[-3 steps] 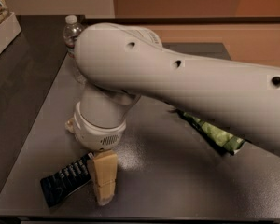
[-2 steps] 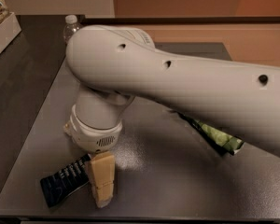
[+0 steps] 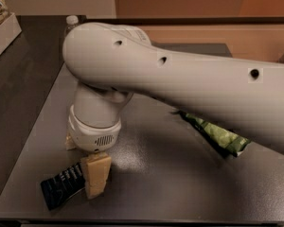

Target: Pick rxbar blueberry

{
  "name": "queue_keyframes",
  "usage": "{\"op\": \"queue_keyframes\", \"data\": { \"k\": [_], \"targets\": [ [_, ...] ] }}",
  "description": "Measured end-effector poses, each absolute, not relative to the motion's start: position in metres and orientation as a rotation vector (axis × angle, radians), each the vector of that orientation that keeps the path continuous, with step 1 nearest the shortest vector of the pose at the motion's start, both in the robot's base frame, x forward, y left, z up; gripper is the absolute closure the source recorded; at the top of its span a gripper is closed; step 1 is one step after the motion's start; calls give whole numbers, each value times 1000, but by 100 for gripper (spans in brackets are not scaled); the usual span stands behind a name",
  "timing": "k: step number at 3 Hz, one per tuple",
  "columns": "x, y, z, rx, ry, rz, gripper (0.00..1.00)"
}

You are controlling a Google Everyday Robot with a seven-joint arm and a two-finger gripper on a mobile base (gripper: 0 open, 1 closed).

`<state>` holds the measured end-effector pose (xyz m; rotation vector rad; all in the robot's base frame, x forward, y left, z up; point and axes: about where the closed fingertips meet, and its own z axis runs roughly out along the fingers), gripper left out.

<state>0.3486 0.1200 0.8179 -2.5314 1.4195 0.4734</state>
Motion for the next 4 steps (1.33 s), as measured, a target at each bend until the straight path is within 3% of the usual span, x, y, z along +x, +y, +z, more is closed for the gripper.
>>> {"op": "queue_keyframes", "data": {
  "k": [2, 3, 4],
  "targets": [
    [349, 119, 828, -2530, 1423, 479, 87],
    [359, 110, 852, -2483, 1432, 514, 100],
    [373, 99, 884, -2423, 1441, 543, 100]
  ]
}}
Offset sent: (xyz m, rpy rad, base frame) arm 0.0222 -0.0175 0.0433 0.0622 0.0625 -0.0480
